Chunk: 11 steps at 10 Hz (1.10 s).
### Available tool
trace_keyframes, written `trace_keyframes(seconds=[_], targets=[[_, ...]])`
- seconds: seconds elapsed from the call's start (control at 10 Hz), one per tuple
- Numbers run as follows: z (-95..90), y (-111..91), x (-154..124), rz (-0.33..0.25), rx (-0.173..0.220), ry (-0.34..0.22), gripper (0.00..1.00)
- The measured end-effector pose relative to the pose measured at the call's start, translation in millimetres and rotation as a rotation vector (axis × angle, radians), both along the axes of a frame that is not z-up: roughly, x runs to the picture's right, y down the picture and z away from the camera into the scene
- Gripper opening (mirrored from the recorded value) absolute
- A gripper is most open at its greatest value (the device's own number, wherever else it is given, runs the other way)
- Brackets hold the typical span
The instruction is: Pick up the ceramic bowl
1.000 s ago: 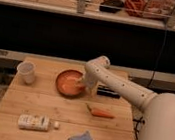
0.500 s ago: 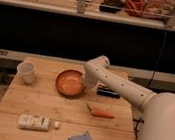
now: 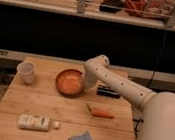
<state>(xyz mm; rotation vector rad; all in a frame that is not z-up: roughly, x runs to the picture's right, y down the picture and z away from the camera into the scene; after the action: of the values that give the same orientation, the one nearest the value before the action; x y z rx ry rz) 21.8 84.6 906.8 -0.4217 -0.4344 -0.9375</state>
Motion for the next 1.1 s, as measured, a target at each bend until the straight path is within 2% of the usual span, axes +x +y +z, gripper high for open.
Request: trace_keyframes(seconds=[1.1], targets=[[4.7,-8.7,-8.4,-0.025,0.025,-0.010,0.05]])
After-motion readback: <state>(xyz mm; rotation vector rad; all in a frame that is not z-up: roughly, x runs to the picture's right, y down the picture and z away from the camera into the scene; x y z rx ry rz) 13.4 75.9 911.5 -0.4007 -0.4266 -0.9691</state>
